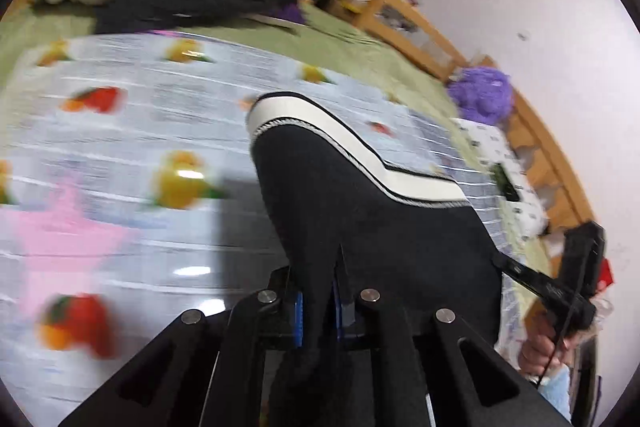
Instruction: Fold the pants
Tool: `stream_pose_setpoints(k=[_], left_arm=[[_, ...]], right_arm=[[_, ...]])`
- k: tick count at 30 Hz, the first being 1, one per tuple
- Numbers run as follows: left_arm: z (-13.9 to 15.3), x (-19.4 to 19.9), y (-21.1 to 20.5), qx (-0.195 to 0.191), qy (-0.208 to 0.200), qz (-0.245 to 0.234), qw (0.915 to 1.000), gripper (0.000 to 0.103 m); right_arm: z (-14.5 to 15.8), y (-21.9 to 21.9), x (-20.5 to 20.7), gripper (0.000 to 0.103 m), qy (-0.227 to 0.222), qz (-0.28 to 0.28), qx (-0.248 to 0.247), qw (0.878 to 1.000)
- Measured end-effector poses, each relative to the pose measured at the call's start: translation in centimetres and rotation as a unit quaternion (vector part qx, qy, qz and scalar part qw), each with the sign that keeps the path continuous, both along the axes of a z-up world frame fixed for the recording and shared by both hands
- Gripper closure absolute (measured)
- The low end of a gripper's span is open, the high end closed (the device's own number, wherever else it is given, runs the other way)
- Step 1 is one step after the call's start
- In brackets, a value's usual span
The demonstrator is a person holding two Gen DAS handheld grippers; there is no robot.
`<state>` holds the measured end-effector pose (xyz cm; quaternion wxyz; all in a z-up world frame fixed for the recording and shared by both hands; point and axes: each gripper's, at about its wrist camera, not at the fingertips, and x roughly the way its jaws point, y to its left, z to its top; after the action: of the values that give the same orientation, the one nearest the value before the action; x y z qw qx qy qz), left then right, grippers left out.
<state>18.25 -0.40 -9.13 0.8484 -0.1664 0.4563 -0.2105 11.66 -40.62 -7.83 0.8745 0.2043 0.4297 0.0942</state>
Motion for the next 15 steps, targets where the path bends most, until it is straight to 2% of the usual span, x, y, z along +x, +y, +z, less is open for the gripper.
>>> stream_pose_setpoints(k=[2, 5, 7, 10, 12, 14, 15], left_arm=[[-0.4, 0.1, 2.4, 0.028, 0.005, 0.013, 0.9995, 0.093], [-2.9, 0.2, 4.5, 0.051, 0.032, 0.019, 0.9980, 0.090], [-4.8, -0.1, 5.3, 0.047, 0.050, 0.031, 0.9972, 0.083], [-5.8, -0.7, 5.5, 0.070, 0.049, 0.046, 0.9953, 0.072], [-5.8, -1.2, 5.1, 0.083, 0.046, 0.038, 0.9948, 0.069], [-5.5, -1.9, 5.6, 0.089, 0.033, 0.035, 0.9949, 0.062], [-5.5, -2.3, 6.0, 0.085, 0.028, 0.037, 0.9953, 0.055]], right_arm=[[-0.4, 3.1, 0.5, 0.099, 0.003, 0.027, 0.008, 1.000], [-1.8, 7.1, 1.0, 0.099, 0.003, 0.047, -0.056, 0.997], [-3.8, 8.4, 1.7, 0.098, 0.025, 0.055, -0.100, 0.993], [-4.5, 8.6, 1.6, 0.097, 0.025, 0.057, -0.138, 0.989], [-4.1, 8.4, 1.3, 0.086, 0.025, 0.056, -0.149, 0.987], [-3.4, 7.6, 0.9, 0.083, 0.019, 0.046, -0.149, 0.988], [-3.0, 7.4, 0.6, 0.078, 0.017, 0.039, -0.147, 0.988]])
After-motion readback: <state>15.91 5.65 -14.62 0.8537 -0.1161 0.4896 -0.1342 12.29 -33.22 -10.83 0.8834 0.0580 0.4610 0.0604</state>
